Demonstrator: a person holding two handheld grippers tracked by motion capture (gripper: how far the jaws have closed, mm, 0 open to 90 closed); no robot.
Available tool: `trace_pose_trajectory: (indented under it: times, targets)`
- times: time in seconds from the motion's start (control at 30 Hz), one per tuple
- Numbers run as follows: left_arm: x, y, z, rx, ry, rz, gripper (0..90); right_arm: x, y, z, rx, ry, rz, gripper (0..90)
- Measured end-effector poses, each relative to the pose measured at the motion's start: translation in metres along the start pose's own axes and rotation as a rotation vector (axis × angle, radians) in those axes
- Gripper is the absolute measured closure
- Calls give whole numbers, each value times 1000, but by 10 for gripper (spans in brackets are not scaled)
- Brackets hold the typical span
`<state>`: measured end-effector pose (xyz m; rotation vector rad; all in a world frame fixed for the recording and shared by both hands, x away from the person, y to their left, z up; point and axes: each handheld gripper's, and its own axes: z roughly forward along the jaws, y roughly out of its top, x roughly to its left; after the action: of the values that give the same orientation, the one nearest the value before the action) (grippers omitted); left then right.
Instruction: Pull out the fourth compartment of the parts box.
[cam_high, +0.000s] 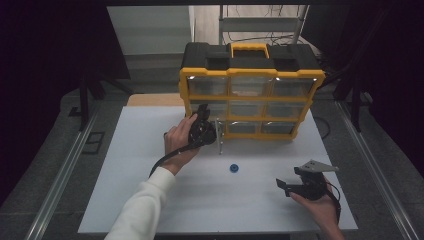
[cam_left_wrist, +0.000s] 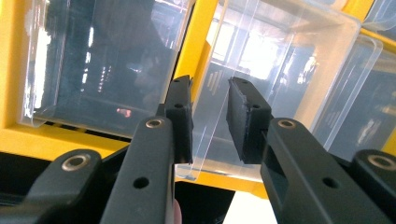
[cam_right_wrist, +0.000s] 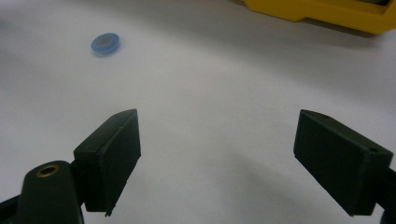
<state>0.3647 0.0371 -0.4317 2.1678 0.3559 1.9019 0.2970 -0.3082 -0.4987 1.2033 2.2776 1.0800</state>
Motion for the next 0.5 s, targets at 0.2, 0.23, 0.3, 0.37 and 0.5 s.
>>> trace_pose_trajectory:
  times: [0.2, 0.23, 0.3, 0.37, 0.5]
  targets:
    - [-1, -1, -3, -5, 1, -2, 712, 0, 0, 0, -1, -1, 0, 152]
    - [-1, -1, -3, -10, 3, -3, 713, 0, 0, 0, -1, -1, -1, 152]
    - [-1, -2, -5, -14, 6, -1, 715, 0, 0, 0, -1, 4, 3, 152]
    - [-2, -2, -6, -15, 5, 0, 714, 0, 0, 0, -4, 5, 5, 153]
    - [-3, -2, -8, -17, 5, -1, 715, 0, 0, 0, -2, 4, 5, 152]
